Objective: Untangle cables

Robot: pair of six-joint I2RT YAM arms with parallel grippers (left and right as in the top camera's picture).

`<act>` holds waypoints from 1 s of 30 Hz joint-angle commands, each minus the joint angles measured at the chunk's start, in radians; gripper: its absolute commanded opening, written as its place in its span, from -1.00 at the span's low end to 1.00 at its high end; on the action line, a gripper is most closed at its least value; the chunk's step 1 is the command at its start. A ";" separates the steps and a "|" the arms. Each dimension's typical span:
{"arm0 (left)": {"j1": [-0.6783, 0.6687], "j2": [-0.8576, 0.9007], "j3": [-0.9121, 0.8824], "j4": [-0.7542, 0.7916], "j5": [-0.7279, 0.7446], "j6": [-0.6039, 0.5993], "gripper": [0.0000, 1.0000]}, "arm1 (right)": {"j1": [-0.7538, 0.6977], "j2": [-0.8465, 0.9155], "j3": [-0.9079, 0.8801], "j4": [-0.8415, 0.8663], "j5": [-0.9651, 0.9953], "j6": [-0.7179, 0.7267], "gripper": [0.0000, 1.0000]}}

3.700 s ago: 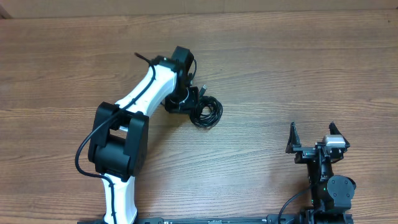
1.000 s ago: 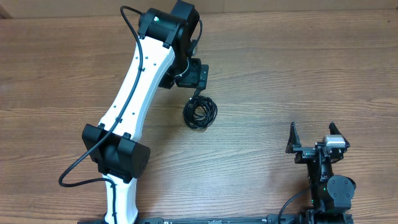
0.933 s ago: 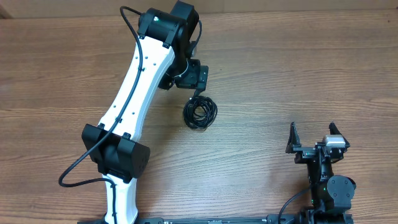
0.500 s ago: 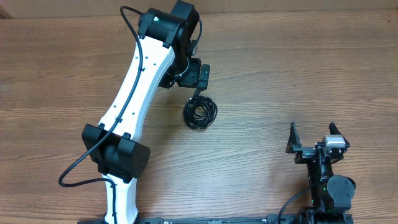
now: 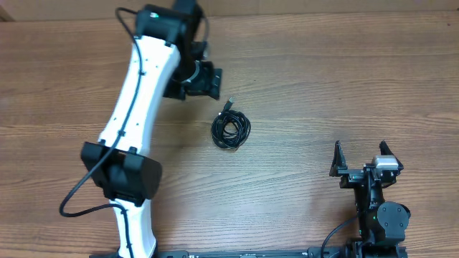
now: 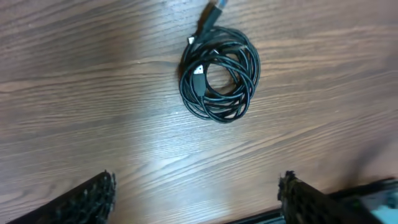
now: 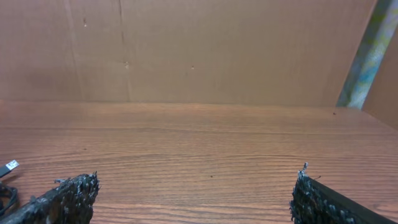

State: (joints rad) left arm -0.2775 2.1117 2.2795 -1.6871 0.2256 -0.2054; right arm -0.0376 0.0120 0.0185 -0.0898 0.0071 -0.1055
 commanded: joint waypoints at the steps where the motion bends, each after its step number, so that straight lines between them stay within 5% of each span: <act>1: 0.044 -0.043 -0.001 -0.003 0.114 0.018 0.70 | -0.001 -0.009 -0.010 0.006 0.002 -0.001 1.00; 10: 0.021 -0.130 -0.019 -0.003 0.068 0.026 0.70 | -0.001 -0.009 -0.010 0.006 0.002 -0.001 1.00; 21: 0.021 -0.504 -0.405 -0.002 -0.027 0.026 0.81 | -0.001 -0.009 -0.010 0.006 0.002 -0.001 1.00; 30: 0.021 -0.528 -0.510 0.003 -0.022 -0.052 0.67 | -0.001 -0.009 -0.010 0.006 0.002 -0.001 0.99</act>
State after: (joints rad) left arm -0.2584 1.5761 1.8011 -1.6852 0.2123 -0.2104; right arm -0.0376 0.0120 0.0185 -0.0891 0.0071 -0.1055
